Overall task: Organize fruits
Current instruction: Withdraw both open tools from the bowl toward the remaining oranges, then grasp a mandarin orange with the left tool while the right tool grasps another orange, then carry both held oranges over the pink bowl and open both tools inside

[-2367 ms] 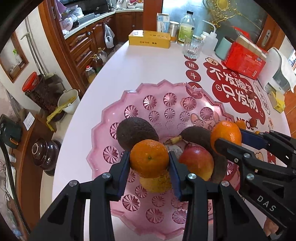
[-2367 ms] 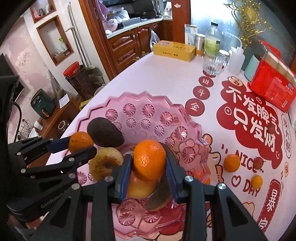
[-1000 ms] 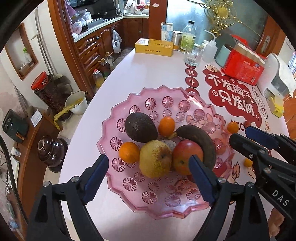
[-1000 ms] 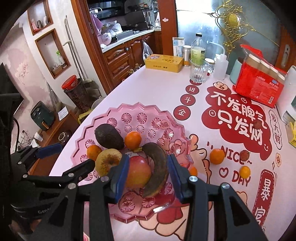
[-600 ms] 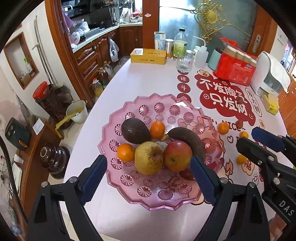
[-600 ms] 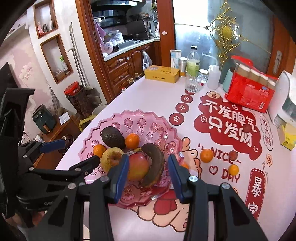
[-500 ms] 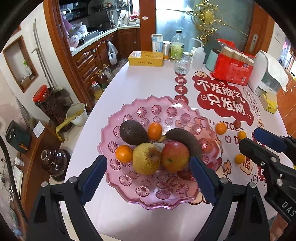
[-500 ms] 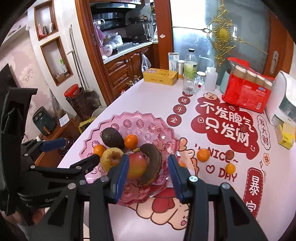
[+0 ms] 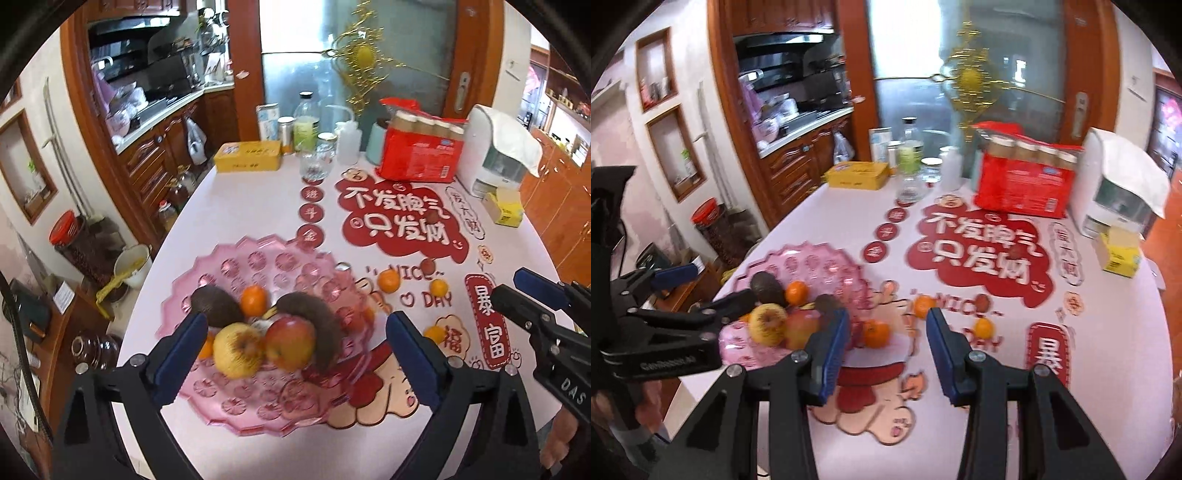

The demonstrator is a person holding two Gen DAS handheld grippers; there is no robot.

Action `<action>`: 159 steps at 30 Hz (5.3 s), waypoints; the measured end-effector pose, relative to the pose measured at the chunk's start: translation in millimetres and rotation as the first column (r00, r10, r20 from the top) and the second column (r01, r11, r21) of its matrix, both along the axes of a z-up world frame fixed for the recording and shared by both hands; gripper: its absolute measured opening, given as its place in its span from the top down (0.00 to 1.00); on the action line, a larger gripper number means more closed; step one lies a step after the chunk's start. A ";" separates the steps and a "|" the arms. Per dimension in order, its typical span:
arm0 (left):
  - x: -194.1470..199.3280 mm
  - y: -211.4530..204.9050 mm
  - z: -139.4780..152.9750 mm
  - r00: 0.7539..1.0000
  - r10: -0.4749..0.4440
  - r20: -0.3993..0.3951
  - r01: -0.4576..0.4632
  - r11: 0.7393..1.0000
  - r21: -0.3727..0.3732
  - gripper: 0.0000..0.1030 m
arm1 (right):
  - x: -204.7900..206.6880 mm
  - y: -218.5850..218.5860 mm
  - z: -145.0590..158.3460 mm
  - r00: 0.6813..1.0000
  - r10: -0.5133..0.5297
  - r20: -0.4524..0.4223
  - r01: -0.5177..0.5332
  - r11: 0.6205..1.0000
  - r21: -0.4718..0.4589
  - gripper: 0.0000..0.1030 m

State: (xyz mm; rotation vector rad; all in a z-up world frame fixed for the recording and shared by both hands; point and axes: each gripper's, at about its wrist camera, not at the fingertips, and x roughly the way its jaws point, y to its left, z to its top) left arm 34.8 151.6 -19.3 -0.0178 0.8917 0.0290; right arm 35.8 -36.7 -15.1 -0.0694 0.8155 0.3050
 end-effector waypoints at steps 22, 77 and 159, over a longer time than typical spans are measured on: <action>98.7 -131.8 -68.4 0.970 -0.209 -0.127 0.225 0.967 0.120 0.06 | 52.5 -119.4 -73.8 0.968 -0.193 -0.158 0.193 0.981 -0.019 0.57; 149.4 -145.1 -128.4 0.933 -0.248 -0.263 0.248 0.968 -0.031 0.64 | 116.0 -94.7 -141.0 0.958 -0.044 -0.284 0.058 0.997 0.042 0.68; 9.4 103.8 -90.6 0.979 0.053 -0.197 -0.058 0.998 -0.022 0.43 | 28.1 159.5 -91.2 0.922 0.241 -0.304 -0.258 0.966 -0.017 0.66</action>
